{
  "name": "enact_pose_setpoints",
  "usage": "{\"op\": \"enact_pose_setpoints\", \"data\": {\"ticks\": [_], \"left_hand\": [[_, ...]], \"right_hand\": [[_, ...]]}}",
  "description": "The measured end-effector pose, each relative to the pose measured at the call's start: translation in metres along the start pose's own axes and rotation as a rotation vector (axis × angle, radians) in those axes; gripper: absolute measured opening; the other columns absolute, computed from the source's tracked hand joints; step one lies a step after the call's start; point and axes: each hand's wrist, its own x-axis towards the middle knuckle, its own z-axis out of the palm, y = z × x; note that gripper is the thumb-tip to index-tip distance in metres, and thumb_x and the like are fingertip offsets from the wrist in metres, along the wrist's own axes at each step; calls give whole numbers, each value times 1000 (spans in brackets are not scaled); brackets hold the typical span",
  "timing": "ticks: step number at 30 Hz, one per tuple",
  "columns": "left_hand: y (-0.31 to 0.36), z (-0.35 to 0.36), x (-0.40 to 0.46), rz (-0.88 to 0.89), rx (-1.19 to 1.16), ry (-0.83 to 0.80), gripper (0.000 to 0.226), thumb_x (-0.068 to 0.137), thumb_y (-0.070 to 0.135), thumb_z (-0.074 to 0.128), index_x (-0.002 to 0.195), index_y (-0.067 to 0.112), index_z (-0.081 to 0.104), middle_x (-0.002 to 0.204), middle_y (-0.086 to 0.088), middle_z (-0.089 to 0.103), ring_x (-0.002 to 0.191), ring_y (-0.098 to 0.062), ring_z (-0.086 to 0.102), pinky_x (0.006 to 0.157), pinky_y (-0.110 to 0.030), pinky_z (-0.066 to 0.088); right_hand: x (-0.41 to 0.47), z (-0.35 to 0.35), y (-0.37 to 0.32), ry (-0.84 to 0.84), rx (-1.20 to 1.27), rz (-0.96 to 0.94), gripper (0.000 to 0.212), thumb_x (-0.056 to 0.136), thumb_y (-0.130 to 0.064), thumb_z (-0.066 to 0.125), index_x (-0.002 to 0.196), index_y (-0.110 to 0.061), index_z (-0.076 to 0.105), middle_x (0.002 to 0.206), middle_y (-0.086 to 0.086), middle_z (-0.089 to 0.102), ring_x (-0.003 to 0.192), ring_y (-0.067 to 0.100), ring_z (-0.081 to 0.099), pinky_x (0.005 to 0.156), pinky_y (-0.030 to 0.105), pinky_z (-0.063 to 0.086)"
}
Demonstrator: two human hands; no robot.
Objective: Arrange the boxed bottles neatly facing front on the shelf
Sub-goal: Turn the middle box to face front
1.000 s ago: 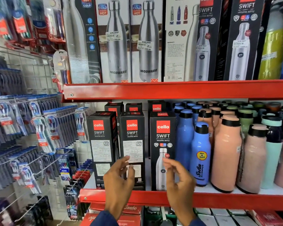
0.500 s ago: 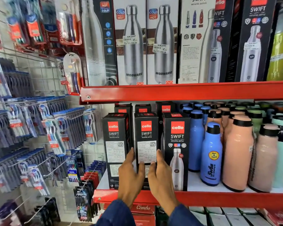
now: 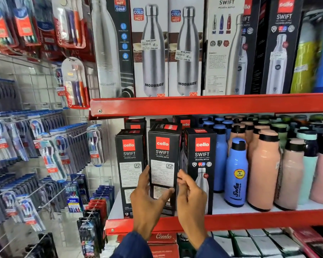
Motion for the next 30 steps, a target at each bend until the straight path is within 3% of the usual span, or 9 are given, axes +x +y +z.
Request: {"op": "enact_pose_setpoints", "data": {"ticks": [3,6,10,14,17,21,24,27,30], "left_hand": [[9,-2,-4,46,10,32,103,56,38,93,143,30,40,129,24,58,120,12,54,105,-22,47],[16,-4,-5,72,30,63,106,53,41,93,144,27,40,138,9,58,126,-3,54,108,-32,48],[21,-10,-4,67,29,92,103,51,46,91,140,29,43,134,9,60,121,-9,59,103,-40,51],[24,-24,-5,41,-100,45,95,53,19,96,135,30,50,122,14,68,114,-6,63,102,-40,52],[28,-34,-3,35,-172,-61,93,55,7,94,135,25,50,127,8,67,120,-15,62,107,-49,47],[35,-36,0,37,-218,-188,91,63,-6,87,141,19,45,137,-6,61,130,-26,55,111,-58,39],[35,-32,-1,19,-211,-245,82,76,-4,78,145,18,40,144,-3,55,136,-22,48,113,-58,36],[28,-28,-5,25,-141,-263,67,88,8,70,147,22,39,147,1,53,137,-19,48,113,-56,38],[19,-22,-7,61,-46,-225,60,92,20,67,145,29,42,143,7,57,132,-15,54,112,-49,43]], "right_hand": [[-6,-5,-5,19,73,-18,33,96,-8,46,122,-20,63,106,-9,71,98,-3,65,82,18,56],[-10,-12,-12,10,126,-23,36,95,-2,45,116,-21,67,100,-9,72,94,-2,66,80,17,55],[-10,-25,-20,-41,188,-58,36,94,-1,44,111,-19,70,104,-8,74,100,0,66,87,20,53],[1,-47,-10,34,186,-68,32,91,-5,54,108,-27,69,107,-13,72,102,2,65,91,26,53],[11,-59,0,-177,172,-24,45,86,-10,63,125,-34,57,119,-22,62,111,-3,58,96,20,49],[16,-61,6,-407,139,-55,47,86,-28,67,125,-46,49,109,-43,58,114,-15,51,91,7,45],[17,-58,14,-374,171,-59,45,85,-30,69,128,-36,55,116,-34,62,116,-10,53,93,17,50],[13,-54,20,-353,208,-53,49,84,-27,70,131,-26,55,114,-37,59,113,-16,51,88,10,49],[12,-47,29,-318,185,-51,49,87,-23,67,134,-21,52,123,-18,63,117,-7,54,91,15,51]]}}
